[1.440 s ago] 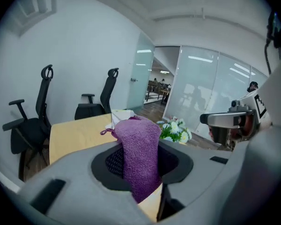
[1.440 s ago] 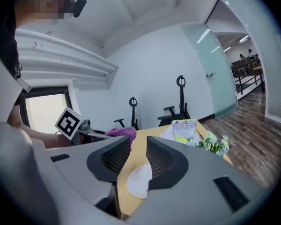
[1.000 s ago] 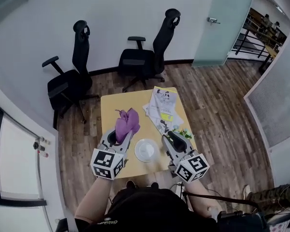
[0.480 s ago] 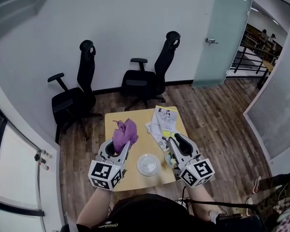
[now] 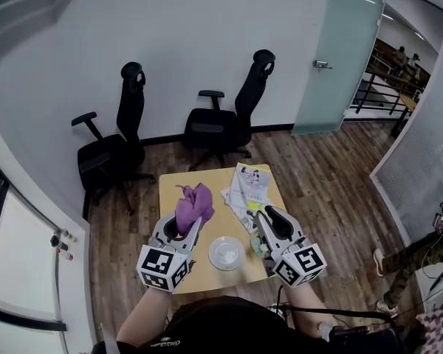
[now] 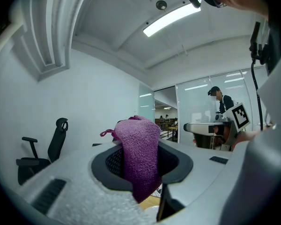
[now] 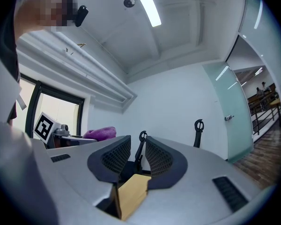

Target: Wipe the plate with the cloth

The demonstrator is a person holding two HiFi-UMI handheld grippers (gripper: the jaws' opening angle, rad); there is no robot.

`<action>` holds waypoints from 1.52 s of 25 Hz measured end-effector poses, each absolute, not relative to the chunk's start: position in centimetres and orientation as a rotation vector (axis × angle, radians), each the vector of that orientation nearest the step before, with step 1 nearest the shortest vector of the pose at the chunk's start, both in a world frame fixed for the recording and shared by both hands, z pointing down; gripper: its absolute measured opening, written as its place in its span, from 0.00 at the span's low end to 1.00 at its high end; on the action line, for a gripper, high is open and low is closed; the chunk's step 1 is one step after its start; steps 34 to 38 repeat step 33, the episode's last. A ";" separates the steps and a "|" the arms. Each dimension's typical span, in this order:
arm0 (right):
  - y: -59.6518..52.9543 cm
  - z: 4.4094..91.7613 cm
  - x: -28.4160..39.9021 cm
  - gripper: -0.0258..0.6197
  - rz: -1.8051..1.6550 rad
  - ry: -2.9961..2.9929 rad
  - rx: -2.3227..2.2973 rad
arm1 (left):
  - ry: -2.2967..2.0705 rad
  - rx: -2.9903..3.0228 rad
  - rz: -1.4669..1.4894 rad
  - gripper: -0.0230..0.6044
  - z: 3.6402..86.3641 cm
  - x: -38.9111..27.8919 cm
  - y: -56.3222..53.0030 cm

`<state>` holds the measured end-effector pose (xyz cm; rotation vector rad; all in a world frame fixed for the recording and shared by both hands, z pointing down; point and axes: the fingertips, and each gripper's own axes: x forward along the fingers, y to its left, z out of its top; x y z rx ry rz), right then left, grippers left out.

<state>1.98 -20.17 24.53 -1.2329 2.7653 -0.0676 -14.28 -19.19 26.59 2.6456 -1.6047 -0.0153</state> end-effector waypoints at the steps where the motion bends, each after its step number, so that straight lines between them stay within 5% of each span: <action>1: -20.2 24.5 1.9 0.19 -0.061 2.762 -1.235 | -1.603 2.646 -0.013 0.23 26.7 -14.3 -19.2; 38: -20.6 25.9 0.7 0.18 -0.098 2.794 -1.240 | -1.520 2.655 0.066 0.23 28.4 -14.0 -19.6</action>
